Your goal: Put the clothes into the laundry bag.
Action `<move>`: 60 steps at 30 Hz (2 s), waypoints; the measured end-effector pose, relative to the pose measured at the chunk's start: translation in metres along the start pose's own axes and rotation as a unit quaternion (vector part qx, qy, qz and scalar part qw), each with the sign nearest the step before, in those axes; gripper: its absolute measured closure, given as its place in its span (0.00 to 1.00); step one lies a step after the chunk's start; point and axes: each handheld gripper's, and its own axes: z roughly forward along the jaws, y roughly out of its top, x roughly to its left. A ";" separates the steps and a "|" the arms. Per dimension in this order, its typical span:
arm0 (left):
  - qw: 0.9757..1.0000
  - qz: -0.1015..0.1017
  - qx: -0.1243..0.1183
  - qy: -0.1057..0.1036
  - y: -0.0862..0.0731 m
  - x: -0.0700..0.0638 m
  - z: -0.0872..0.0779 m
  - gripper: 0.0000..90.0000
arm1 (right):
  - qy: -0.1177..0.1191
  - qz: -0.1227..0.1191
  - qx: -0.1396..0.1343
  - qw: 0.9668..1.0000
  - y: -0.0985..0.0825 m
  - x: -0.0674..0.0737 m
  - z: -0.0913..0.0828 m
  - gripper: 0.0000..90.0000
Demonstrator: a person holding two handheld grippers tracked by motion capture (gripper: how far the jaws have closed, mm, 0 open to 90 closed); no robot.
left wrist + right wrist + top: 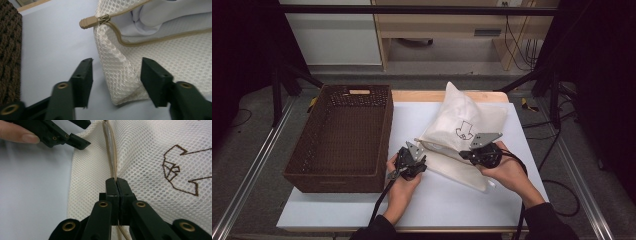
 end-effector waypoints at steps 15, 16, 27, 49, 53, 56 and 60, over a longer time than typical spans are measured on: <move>0.999 0.011 -0.034 -0.030 0.001 -0.007 -0.024 0.92 | -0.004 0.001 0.001 1.000 -0.007 -0.003 -0.007 0.99; 0.999 0.010 -0.039 -0.033 0.002 -0.007 -0.028 0.92 | -0.004 0.001 0.004 1.000 -0.008 -0.002 -0.007 0.99; 0.995 0.023 -0.045 -0.091 -0.014 -0.021 -0.072 0.92 | 0.021 -0.006 0.041 0.999 -0.034 0.010 0.011 0.99; 0.992 0.064 -0.025 -0.105 -0.048 -0.035 -0.083 0.92 | 0.032 -0.027 0.046 0.998 -0.043 0.031 0.022 0.99; 0.992 0.061 -0.026 -0.107 -0.049 -0.034 -0.083 0.91 | 0.018 -0.036 0.063 0.997 -0.042 0.033 0.026 0.99; 0.992 0.060 -0.026 -0.108 -0.050 -0.032 -0.085 0.91 | 0.014 -0.028 0.069 0.997 -0.043 0.032 0.026 0.99; 0.992 0.057 -0.027 -0.109 -0.053 -0.032 -0.085 0.89 | 0.011 -0.025 0.069 0.997 -0.043 0.033 0.026 0.98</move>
